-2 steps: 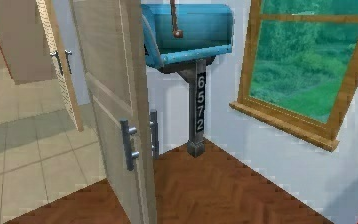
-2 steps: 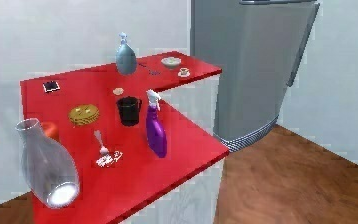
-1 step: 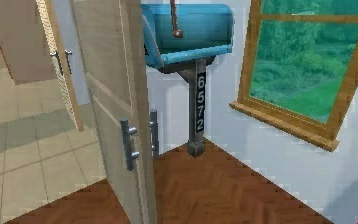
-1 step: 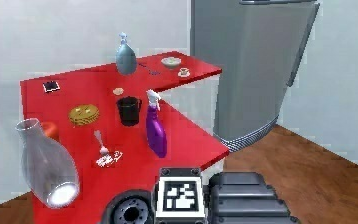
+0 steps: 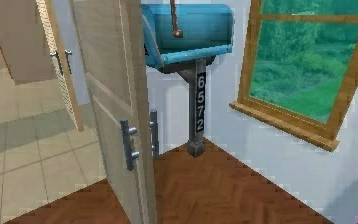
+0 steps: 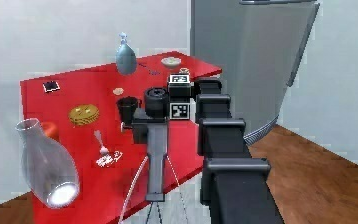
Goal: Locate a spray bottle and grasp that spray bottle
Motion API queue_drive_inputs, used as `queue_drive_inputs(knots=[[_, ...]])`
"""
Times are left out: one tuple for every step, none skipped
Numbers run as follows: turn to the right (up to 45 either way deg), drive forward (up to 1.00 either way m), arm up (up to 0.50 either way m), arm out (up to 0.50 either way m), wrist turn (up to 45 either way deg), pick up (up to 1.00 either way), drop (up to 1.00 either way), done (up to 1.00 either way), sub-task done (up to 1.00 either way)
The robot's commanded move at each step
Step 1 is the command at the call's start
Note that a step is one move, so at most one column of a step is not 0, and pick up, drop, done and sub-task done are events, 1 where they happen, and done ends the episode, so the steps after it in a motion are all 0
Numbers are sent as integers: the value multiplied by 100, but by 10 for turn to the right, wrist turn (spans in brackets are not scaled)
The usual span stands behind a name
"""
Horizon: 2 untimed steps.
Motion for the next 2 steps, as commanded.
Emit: queue_drive_inputs(knots=[[0,0,0,0,450,0,0,0,0],[0,0,0,0,450,0,0,0,0]])
